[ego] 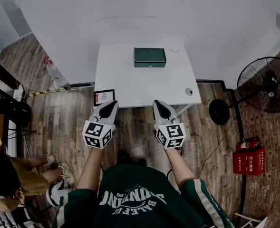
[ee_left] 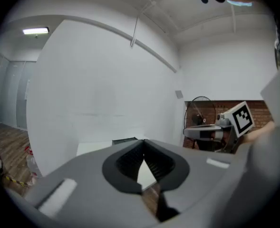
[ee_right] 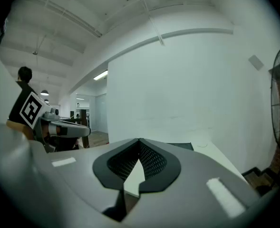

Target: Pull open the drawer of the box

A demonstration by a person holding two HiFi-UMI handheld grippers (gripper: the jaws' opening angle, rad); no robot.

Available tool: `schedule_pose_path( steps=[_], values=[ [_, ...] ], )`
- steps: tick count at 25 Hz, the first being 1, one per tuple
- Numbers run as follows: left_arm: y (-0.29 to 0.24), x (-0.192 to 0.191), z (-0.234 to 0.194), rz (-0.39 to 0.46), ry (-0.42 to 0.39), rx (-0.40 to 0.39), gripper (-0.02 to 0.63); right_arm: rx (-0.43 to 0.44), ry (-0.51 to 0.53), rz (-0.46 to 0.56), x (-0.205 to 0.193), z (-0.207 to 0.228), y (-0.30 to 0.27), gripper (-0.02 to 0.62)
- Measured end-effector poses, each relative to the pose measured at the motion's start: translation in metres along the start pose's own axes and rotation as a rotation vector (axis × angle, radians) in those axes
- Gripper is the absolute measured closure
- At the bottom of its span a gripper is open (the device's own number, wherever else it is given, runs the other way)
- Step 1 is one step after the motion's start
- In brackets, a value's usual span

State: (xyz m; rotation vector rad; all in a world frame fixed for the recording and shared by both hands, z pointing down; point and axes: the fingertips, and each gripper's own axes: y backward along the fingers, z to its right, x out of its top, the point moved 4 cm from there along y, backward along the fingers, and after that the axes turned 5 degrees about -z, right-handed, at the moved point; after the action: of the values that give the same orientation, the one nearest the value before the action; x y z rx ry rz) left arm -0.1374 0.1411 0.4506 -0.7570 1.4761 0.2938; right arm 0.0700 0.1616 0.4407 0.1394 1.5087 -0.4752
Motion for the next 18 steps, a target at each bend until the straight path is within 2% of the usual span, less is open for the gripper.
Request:
schedule_pose_path(
  steps=[5,10,18],
  values=[
    [-0.006,-0.001,-0.017,-0.005,0.004,-0.011,0.554,0.027,0.022,0.025,0.0,-0.009,-0.013,0.594],
    [-0.019,0.001,-0.039,-0.007,-0.002,-0.039,0.554,-0.016,-0.007,-0.013,-0.006,-0.006,-0.038,0.594],
    [-0.042,0.005,-0.072,-0.002,-0.018,-0.101,0.554,-0.097,0.006,0.022,-0.001,-0.008,-0.058,0.594]
  ],
)
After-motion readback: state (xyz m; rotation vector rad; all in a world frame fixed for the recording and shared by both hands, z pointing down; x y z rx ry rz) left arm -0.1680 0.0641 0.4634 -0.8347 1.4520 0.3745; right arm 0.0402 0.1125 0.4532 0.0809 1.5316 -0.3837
